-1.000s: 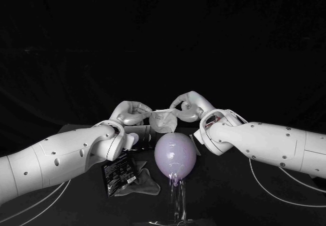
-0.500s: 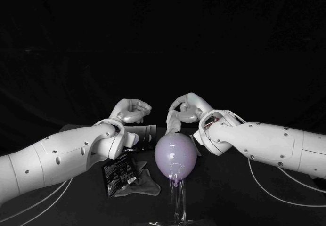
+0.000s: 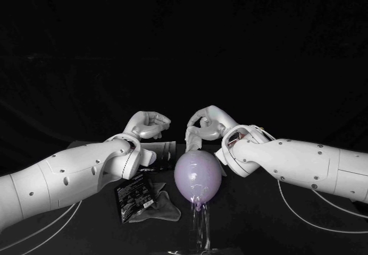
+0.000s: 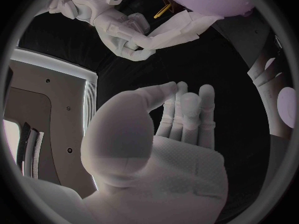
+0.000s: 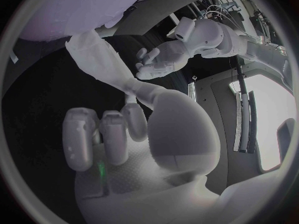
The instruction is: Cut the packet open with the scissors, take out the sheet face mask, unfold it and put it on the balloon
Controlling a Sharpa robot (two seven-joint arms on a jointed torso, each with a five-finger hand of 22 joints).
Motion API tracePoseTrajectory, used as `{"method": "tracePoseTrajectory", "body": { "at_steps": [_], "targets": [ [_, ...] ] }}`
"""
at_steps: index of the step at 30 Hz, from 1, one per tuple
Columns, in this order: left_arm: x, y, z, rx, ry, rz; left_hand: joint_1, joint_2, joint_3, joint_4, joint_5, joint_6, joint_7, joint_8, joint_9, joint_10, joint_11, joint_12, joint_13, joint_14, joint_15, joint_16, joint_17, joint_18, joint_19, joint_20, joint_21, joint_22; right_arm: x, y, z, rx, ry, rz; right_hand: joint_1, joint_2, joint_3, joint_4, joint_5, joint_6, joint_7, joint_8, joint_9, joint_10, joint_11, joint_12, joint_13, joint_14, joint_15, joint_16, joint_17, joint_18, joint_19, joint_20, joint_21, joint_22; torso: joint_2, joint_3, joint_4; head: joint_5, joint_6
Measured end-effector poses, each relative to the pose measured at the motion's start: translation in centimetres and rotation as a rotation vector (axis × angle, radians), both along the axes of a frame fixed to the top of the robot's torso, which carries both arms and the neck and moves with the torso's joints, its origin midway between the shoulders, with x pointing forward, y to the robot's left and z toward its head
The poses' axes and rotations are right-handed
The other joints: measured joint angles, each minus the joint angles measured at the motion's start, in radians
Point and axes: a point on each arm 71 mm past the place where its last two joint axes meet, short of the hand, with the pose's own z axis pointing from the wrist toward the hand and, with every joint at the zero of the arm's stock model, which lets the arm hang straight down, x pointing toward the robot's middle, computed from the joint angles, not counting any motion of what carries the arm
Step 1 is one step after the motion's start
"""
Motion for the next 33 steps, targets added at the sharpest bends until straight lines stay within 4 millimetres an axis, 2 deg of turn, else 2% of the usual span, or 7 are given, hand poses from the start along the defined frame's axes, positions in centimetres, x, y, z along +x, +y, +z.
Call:
{"method": "tracePoseTrajectory", "body": {
  "at_steps": [2,5,10,19,22,24,33],
  "targets": [
    [-0.1,0.0,0.0,0.004,0.002,-0.007,-0.003,0.003,-0.031,-0.006,0.003,-0.019,0.004,-0.017,0.0,-0.01,0.002,-0.001,-0.005,-0.013,0.003,-0.007,-0.034,0.0,-0.012,0.004,-0.005,-0.005,0.1,0.0,0.1,0.006,-0.01,-0.006,0.0,0.0,0.0,0.0,-0.002,0.0,0.0,0.0,0.0,0.0,0.0,0.001,0.0,0.0,0.0,0.0,0.0,0.0,0.0,0.0,0.004,0.0,0.0,0.0001,0.0,0.0,0.0],
    [-0.2,-0.2,-0.1,0.011,0.006,-0.022,0.015,-0.001,-0.084,-0.009,0.002,-0.035,0.013,-0.045,-0.019,-0.025,0.012,-0.04,-0.029,-0.051,0.014,-0.016,-0.081,0.0,-0.03,0.016,-0.027,-0.016,0.1,0.1,0.2,0.017,-0.026,-0.015,0.0,0.0,0.0,0.0,-0.002,0.0,0.0,0.0,0.001,0.0,0.0,0.005,0.0,0.0,0.0,0.0,0.0,0.0,0.0,0.0,0.008,0.0,0.0,-0.0002,0.0001,-0.002,0.0],
    [-0.4,-0.6,-0.6,0.025,0.016,-0.05,-0.013,-0.032,-0.143,0.008,0.002,-0.039,0.018,-0.063,-0.038,-0.032,0.022,-0.078,-0.056,-0.102,0.028,-0.033,-0.151,0.0,-0.045,0.03,-0.066,-0.038,0.3,0.1,0.4,0.041,-0.052,-0.032,0.003,0.003,0.0,0.0,-0.002,0.004,0.0,0.0,0.001,0.004,-0.004,0.005,0.0,0.0,0.0,0.0,0.001,0.0,0.0,0.0,0.011,-0.001,0.0,-0.001,0.0006,-0.003,0.001],
    [-0.9,-1.3,-1.8,0.058,0.03,-0.096,-0.065,-0.085,-0.255,0.055,0.002,-0.039,0.018,-0.074,-0.055,-0.022,0.031,-0.109,-0.084,-0.111,0.031,-0.038,-0.157,-0.001,-0.032,0.054,-0.148,-0.095,0.5,0.0,0.9,0.085,-0.083,-0.066,0.003,0.003,0.003,-0.003,0.001,0.007,-0.001,-0.001,0.001,0.004,-0.004,0.009,-0.001,0.0,0.0,-0.001,0.001,0.0,-0.002,0.002,0.013,0.0,0.0,-0.0021,0.0012,-0.004,0.001],
    [-0.9,-1.6,-2.1,0.068,0.029,-0.109,-0.068,-0.088,-0.272,0.065,0.002,-0.039,0.018,-0.074,-0.058,-0.017,0.026,-0.111,-0.087,-0.113,0.03,-0.038,-0.157,-0.001,-0.028,0.058,-0.159,-0.104,0.5,0.1,1.0,0.096,-0.089,-0.071,0.003,0.003,0.003,-0.003,0.001,0.007,-0.001,0.0,0.001,0.004,-0.004,0.009,-0.002,0.0,0.0,-0.002,0.001,0.0,-0.002,0.002,0.013,0.0,0.0,-0.0021,0.0011,-0.002,0.001],
    [-1.0,-1.8,-2.1,0.074,0.028,-0.115,-0.071,-0.102,-0.291,0.071,0.002,-0.039,0.018,-0.079,-0.061,-0.014,0.029,-0.111,-0.09,-0.116,0.033,-0.038,-0.158,-0.001,-0.025,0.061,-0.171,-0.111,0.5,0.2,1.1,0.1,-0.092,-0.073,0.003,0.003,0.003,-0.003,0.001,0.007,-0.001,0.001,0.001,0.006,-0.002,0.009,-0.002,0.0,0.0,-0.003,0.001,0.0,-0.002,0.002,0.013,0.0,0.0,-0.0018,0.0008,-0.001,0.001],
    [-1.0,-2.5,-2.3,0.103,0.021,-0.13,-0.071,-0.115,-0.344,0.096,0.002,-0.039,0.018,-0.09,-0.071,-0.012,0.027,-0.125,-0.098,-0.12,0.03,-0.041,-0.16,-0.001,-0.007,0.065,-0.199,-0.134,0.4,0.4,1.2,0.115,-0.099,-0.074,0.003,0.002,0.006,-0.006,0.001,0.007,0.0,0.003,0.001,0.006,-0.001,0.009,-0.001,0.0,0.0,-0.004,0.0,0.0,-0.002,0.002,0.012,0.0,0.0,-0.0005,-0.0005,0.0,-0.001]
  ]
}}
